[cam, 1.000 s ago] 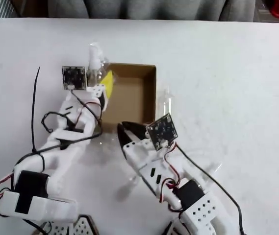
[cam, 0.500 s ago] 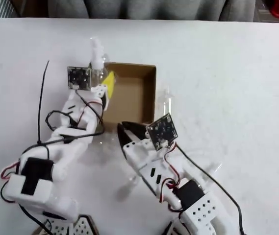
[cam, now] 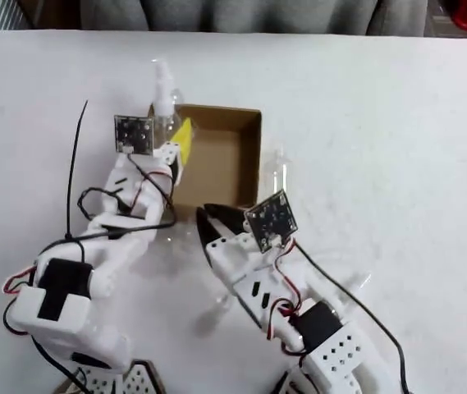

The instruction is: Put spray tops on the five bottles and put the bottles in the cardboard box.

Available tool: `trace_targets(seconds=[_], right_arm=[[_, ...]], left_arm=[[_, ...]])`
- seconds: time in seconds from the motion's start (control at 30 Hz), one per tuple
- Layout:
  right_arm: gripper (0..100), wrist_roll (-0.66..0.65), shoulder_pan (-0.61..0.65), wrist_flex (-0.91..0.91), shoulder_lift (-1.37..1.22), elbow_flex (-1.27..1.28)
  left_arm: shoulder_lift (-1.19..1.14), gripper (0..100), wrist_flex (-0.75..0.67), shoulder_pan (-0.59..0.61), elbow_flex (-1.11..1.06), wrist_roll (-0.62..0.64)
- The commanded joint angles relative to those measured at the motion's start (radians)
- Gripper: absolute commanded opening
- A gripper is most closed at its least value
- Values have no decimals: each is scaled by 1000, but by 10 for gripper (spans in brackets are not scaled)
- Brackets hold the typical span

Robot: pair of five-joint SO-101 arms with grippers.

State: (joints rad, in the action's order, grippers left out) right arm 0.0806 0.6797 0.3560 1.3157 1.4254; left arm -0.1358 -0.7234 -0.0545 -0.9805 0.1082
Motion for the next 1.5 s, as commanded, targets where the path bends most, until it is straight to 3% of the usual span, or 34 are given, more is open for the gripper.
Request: trace_targets(seconds=[0.0, 0.83, 1.1, 1.47], right_arm=[[19, -2, -8, 4, 8, -37], [19, -2, -8, 5, 8, -37], [19, -2, -8, 5, 8, -37], [19, -2, -8, 5, 8, -37]], left_arm=[[12, 31, -38, -5, 14, -11], [12, 33, -32, 21, -9, -11], [12, 172, -32, 21, -37, -5], [12, 177, -32, 33, -37, -8]])
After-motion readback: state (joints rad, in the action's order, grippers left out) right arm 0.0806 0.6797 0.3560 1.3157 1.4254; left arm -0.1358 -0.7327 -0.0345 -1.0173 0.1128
